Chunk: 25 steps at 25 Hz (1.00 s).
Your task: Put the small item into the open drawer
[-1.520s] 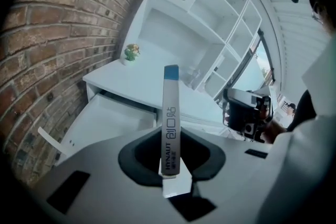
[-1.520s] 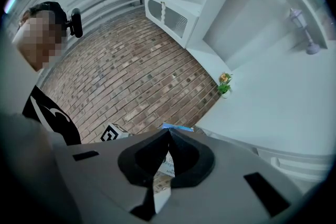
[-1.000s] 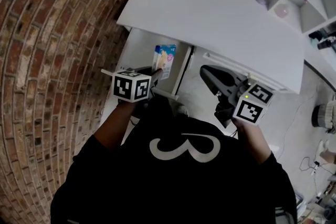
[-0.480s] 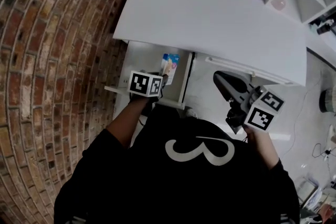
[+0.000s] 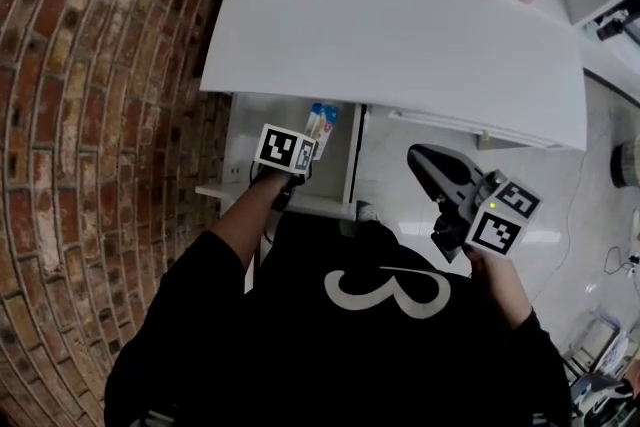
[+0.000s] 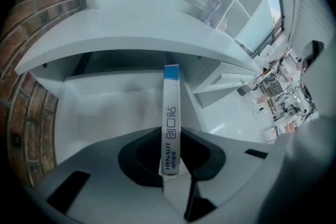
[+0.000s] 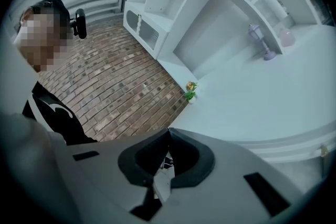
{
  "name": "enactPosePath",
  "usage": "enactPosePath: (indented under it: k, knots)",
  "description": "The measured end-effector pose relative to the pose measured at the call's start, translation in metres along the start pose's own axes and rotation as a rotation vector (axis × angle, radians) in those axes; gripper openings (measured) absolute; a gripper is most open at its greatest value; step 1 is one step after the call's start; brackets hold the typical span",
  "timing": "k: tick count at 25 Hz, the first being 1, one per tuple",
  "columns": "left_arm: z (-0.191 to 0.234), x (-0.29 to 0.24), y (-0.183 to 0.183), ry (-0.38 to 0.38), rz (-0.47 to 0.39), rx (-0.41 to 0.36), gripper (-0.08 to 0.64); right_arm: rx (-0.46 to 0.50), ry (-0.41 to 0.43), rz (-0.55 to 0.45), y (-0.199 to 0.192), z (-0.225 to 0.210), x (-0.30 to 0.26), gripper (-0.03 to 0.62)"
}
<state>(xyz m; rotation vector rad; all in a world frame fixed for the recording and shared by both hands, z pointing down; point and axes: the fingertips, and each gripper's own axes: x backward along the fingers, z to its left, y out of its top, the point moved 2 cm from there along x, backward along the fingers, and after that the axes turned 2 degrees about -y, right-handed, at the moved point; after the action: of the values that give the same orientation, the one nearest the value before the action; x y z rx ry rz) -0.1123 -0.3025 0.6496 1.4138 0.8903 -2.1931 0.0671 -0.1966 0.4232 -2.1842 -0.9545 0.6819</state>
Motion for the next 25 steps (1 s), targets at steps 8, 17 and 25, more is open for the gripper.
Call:
enactPosePath:
  k: [8,17,25]
  knots:
    - [0.013,-0.036,-0.002,0.085,0.090,-0.121,0.074,-0.039,-0.074,-0.026,-0.008,-0.015,0.018,0.009]
    - [0.020,-0.065,-0.005,0.148,0.146,-0.182,0.075,-0.059,-0.128,-0.036,-0.016,-0.027,0.040,0.009]
    - [0.018,-0.070,-0.004,0.165,0.138,-0.194,0.077,-0.061,-0.126,-0.038,-0.020,-0.028,0.048,0.009]
